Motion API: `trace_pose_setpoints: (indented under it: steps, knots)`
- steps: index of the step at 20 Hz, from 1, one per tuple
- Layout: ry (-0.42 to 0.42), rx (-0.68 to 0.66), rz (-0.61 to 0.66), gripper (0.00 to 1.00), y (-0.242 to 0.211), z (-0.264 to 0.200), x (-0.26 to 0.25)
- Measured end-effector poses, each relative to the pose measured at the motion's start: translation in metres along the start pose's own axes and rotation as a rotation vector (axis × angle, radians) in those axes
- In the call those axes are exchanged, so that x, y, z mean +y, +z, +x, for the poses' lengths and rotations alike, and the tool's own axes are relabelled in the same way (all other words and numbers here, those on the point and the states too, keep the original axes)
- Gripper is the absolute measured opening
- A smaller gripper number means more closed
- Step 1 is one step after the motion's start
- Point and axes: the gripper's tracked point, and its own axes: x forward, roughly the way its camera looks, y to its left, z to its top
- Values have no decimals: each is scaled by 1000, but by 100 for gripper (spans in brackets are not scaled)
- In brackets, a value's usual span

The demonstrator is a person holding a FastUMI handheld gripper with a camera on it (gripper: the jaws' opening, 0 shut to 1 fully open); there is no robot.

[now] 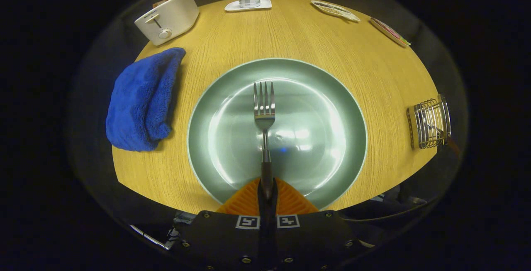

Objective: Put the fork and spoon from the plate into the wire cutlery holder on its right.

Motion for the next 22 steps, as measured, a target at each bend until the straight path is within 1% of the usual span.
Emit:
trace_pose_setpoints:
  steps: [3,6,12,16,22]
  knots:
    - [13,-8,0,1,1,-4,0]
    - [17,-42,14,1,8,-18,-5]
    - [14,-127,94,1,33,-51,-26]
    - [-14,-172,169,1,47,-75,-54]
    - [-63,-208,322,1,65,-104,-105]
